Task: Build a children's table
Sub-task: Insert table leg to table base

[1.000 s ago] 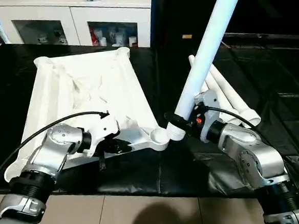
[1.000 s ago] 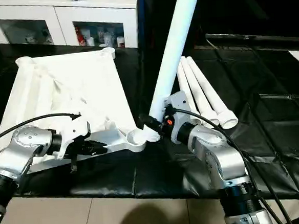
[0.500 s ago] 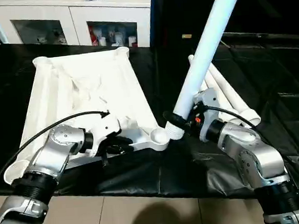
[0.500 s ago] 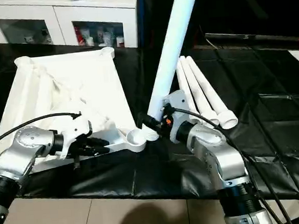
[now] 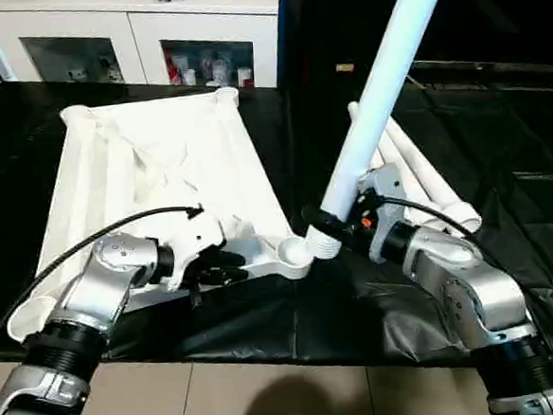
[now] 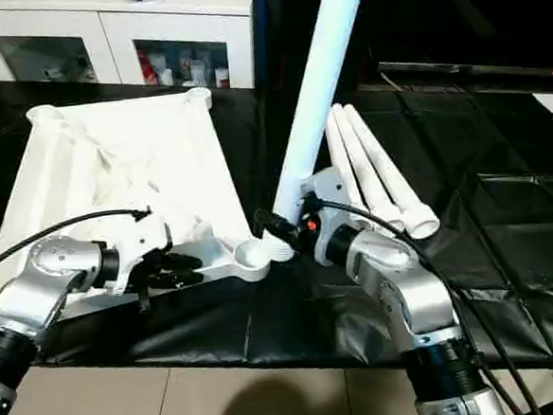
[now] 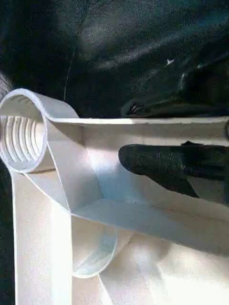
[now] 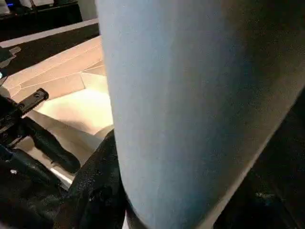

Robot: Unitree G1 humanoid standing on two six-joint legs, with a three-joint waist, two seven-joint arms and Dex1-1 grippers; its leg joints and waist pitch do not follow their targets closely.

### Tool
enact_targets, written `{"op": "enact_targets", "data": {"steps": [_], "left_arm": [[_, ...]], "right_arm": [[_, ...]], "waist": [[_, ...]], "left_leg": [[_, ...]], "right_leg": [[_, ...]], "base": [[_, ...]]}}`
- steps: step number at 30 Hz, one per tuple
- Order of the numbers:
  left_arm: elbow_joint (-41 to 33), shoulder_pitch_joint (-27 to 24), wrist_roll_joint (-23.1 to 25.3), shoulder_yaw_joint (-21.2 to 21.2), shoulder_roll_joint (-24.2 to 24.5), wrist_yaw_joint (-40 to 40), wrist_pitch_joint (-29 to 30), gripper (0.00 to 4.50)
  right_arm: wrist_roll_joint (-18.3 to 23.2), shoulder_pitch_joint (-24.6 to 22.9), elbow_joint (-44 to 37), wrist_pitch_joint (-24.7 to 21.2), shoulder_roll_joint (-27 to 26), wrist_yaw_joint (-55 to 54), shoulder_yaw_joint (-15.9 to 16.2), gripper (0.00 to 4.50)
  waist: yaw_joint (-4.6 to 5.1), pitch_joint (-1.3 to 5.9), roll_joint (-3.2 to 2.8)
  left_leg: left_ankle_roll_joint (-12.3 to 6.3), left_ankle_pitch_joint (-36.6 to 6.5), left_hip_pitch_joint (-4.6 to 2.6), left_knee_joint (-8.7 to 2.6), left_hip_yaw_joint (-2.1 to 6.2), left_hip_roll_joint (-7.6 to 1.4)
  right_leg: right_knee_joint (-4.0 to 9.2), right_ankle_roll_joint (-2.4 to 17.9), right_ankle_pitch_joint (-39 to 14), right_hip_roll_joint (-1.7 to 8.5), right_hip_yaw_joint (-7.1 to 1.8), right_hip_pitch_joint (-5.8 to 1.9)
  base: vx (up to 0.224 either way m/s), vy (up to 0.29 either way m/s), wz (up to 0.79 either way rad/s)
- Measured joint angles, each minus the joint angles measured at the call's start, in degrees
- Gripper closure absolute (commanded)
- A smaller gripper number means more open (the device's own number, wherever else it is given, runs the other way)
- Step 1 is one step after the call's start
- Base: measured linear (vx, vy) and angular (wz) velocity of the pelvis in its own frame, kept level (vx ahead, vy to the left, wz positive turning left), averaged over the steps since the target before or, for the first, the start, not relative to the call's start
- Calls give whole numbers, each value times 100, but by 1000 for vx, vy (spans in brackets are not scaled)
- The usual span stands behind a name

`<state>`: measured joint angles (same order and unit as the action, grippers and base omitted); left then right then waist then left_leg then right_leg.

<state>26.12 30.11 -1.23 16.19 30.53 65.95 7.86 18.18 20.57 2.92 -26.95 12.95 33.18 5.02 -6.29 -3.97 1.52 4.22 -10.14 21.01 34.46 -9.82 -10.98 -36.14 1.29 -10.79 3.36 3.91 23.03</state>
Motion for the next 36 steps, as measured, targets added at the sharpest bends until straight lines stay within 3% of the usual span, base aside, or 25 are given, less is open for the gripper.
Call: {"op": "enact_targets", "data": {"steps": [9,36], "left_arm": [[0,-1,-13,0,2,13,29,448],[113,7,35,0,-8,3,-205,450]], "right_arm": [[-30,0,0,1,9,43,1,260],[-26,0,0,7,-27,90,-11,260]], "waist": [[31,0,0],[57,1,0]], "left_leg": [[0,0,-2,0,0,0],[0,0,-5,-1,0,0]], "right_leg": [[-1,-1,0,-1,0,0],[-1,0,2,-1,0,-1]], "base": [[0,0,0],[0,0,0]]}}
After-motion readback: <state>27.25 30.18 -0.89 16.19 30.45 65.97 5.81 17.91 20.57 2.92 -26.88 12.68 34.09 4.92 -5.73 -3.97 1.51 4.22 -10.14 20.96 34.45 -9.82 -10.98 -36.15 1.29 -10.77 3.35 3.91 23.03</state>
